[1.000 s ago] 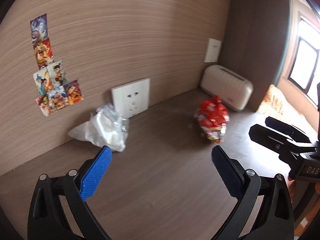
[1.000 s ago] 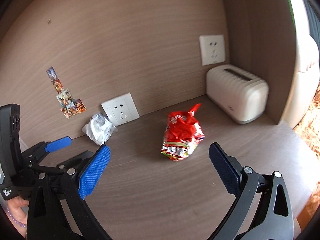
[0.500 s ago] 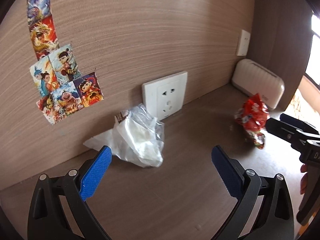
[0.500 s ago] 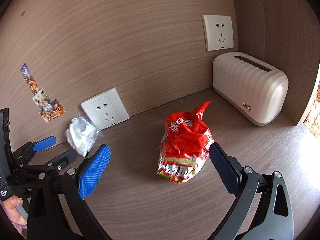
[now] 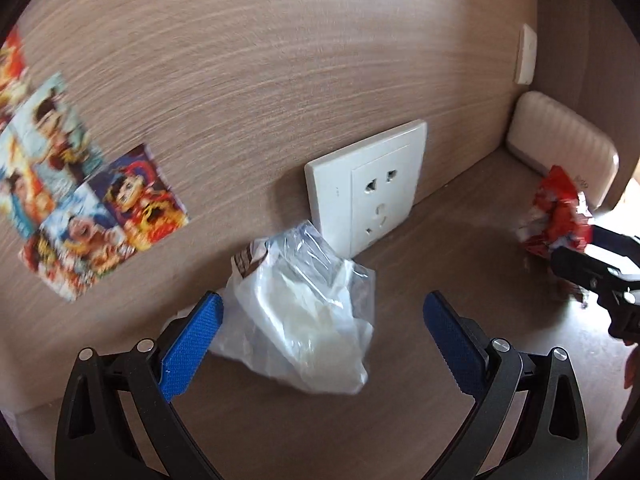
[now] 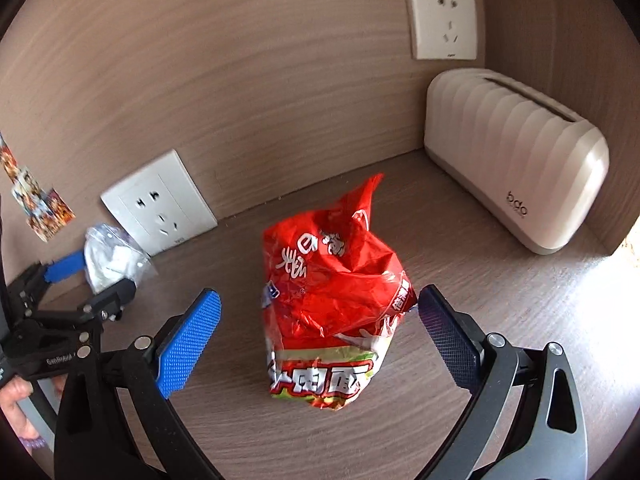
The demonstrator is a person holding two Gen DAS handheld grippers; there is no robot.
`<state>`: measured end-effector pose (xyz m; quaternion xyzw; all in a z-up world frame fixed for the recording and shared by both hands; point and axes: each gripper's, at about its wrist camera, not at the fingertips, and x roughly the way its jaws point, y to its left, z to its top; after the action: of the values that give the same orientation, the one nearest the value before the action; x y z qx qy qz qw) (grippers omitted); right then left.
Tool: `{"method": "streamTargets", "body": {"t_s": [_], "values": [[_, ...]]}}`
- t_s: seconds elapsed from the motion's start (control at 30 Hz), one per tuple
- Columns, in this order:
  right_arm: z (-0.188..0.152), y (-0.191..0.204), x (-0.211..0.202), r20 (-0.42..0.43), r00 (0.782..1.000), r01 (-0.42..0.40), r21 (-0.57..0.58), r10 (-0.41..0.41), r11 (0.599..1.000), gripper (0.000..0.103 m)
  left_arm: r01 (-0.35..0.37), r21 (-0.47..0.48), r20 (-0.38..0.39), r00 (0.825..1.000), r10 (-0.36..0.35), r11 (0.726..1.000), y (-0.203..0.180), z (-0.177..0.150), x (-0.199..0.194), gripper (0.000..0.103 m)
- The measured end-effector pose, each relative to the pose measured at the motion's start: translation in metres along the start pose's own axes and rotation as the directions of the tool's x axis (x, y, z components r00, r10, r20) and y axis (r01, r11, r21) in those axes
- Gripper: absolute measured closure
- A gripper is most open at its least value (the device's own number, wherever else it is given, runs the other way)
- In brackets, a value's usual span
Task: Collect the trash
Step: 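Grasp the clear plastic bag with the left tool while the right tool grasps the red snack bag, then carry the plastic bag and red bag to the bin and open both tools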
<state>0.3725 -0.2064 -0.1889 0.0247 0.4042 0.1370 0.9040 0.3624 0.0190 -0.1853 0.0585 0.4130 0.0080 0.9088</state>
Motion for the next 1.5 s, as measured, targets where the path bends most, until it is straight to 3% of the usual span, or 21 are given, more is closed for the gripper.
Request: {"method": "streamTargets", "body": {"t_s": [0.1,0.13,0.17,0.23,0.4,0.67,0.87,1.07,1.1,1.2,1.37,1.5], "values": [[0.0,0.003,0.011,-0.029,0.999,0.013,-0.01,-0.013,1.0,0.007,-0.009,-0.01,-0.016,1.0,0.009,1.0,0.001,0.005,0.01,0.005],[0.0,0.004,0.013,-0.03,0.999,0.015,-0.014,-0.015,1.0,0.012,0.003,-0.021,-0.025,1.0,-0.004,1.0,0.003,0.006,0.013,0.005],[0.0,0.006,0.015,-0.034,0.999,0.01,-0.023,-0.011,1.0,0.026,0.022,-0.037,-0.034,0.999,-0.024,0.999,0.004,0.007,0.015,0.008],[0.001,0.008,0.016,-0.029,0.999,0.013,-0.035,-0.014,0.999,0.029,0.021,-0.044,-0.079,0.997,-0.025,0.999,0.003,0.006,0.026,0.03],[0.0,0.018,-0.007,0.018,1.0,-0.008,-0.056,0.009,0.998,0.033,0.063,-0.091,-0.094,0.993,-0.072,0.994,0.009,0.007,0.021,0.046],[-0.02,0.009,-0.09,0.103,0.995,-0.014,-0.017,0.016,1.0,0.033,0.172,-0.009,0.006,0.985,-0.172,0.985,-0.028,-0.004,-0.057,0.047],[-0.046,-0.007,-0.153,0.131,0.991,0.016,0.025,-0.019,1.0,0.033,0.306,0.099,0.053,0.949,-0.312,0.947,-0.09,-0.021,-0.115,0.047],[-0.1,-0.052,-0.212,0.13,0.983,0.11,0.133,-0.128,0.985,0.033,0.417,0.232,0.014,0.902,-0.432,0.879,-0.17,-0.044,-0.146,0.047],[-0.11,-0.061,-0.223,0.127,0.981,0.126,0.154,-0.146,0.98,0.033,0.43,0.248,0.005,0.895,-0.445,0.868,-0.168,-0.059,-0.159,0.047],[-0.146,-0.085,-0.253,0.105,0.974,0.173,0.218,-0.2,0.96,0.033,0.479,0.303,-0.036,0.869,-0.493,0.824,-0.212,-0.077,-0.173,0.047],[-0.205,-0.123,-0.301,0.063,0.956,0.255,0.307,-0.287,0.917,0.032,0.562,0.389,-0.118,0.816,-0.566,0.73,-0.283,-0.115,-0.196,0.047],[-0.254,-0.152,-0.33,0.017,0.941,0.305,0.388,-0.337,0.87,0.032,0.628,0.443,-0.216,0.767,-0.604,0.639,-0.342,-0.152,-0.202,0.047]]}}
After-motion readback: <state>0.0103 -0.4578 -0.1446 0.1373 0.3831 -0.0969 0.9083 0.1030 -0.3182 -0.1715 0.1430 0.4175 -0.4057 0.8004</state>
